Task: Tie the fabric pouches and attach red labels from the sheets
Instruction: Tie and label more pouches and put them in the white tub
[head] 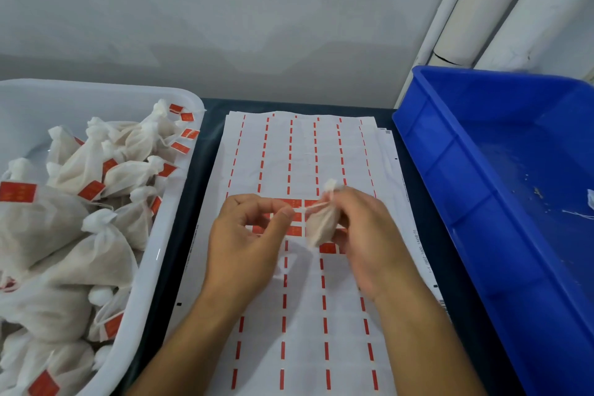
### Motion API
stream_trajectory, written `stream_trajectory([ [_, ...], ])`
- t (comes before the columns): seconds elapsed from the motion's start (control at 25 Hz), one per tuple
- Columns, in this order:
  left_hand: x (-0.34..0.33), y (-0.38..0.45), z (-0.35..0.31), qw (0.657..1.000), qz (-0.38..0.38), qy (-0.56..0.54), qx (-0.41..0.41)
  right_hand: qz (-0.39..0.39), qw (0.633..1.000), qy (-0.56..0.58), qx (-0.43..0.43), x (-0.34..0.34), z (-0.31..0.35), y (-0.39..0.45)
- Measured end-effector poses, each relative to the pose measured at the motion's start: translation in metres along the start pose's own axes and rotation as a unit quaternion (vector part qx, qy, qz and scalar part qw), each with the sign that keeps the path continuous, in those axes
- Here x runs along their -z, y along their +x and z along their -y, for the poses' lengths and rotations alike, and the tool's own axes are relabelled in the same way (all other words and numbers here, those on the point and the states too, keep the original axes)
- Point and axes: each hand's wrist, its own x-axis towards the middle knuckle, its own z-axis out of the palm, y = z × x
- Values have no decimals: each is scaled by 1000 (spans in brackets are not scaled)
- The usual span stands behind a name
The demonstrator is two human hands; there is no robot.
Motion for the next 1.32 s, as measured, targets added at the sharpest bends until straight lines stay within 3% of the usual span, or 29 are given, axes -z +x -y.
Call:
stream_trajectory([
  [0.08, -1, 1, 3, 1000, -7, 22, 17, -15, 1000, -4, -12, 5, 2, 1],
  [0.2, -7, -6, 1, 999, -1, 25, -29, -24, 994, -94, 43, 1, -3, -1],
  [0.36, -6, -8, -3, 999, 1, 2, -49, -42, 986, -127, 97, -4, -8, 0],
  [0.64, -4, -8, -5, 999, 26, -1, -22, -1, 971, -187, 148, -6, -8, -1],
  [0.84, 0, -3, -4, 998, 48, 18, -30, 9, 973, -192, 125, -5, -6, -2],
  [1.16, 2, -1, 2, 964, 103, 213, -120, 51, 990, -121, 42, 3, -4, -3],
  [1.32, 1, -3, 0, 970, 105, 185, -120, 103, 994, -37, -2, 8, -3, -1],
])
